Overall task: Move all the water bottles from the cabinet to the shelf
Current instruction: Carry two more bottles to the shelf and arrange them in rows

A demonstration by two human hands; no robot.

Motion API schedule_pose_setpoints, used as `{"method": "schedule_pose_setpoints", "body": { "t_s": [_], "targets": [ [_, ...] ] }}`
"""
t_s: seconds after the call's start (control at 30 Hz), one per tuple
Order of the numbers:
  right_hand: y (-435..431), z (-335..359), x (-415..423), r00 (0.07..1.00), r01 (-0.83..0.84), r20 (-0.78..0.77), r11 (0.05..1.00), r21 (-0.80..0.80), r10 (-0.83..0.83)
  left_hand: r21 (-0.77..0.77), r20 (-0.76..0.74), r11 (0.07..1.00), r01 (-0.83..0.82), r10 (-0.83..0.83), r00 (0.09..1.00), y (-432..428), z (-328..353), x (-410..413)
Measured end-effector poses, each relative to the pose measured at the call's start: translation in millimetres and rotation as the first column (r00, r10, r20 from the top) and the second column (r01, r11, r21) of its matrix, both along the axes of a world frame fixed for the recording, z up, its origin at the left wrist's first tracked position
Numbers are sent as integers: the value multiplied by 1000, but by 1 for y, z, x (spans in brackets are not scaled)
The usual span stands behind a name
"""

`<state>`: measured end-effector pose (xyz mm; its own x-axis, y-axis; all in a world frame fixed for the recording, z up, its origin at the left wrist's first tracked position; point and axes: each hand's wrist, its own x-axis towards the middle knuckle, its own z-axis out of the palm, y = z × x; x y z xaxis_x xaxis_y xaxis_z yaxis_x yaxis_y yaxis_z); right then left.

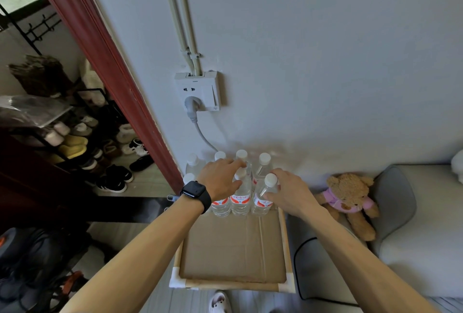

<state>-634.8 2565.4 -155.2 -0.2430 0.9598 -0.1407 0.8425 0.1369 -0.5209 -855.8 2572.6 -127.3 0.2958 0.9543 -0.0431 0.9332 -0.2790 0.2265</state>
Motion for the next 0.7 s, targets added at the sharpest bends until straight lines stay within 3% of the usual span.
{"method": "schedule_pose_setpoints", "body": {
  "t_s": [0.33,0.7],
  "targets": [
    [1,-1,-6,995,42,-89,999,-30,-45,98,73,990,102,-109,991,-3,1,22],
    [6,0,-8,996,46,-75,999,-28,-48,29,121,996,83,-86,989,5,2,43]
  ]
}}
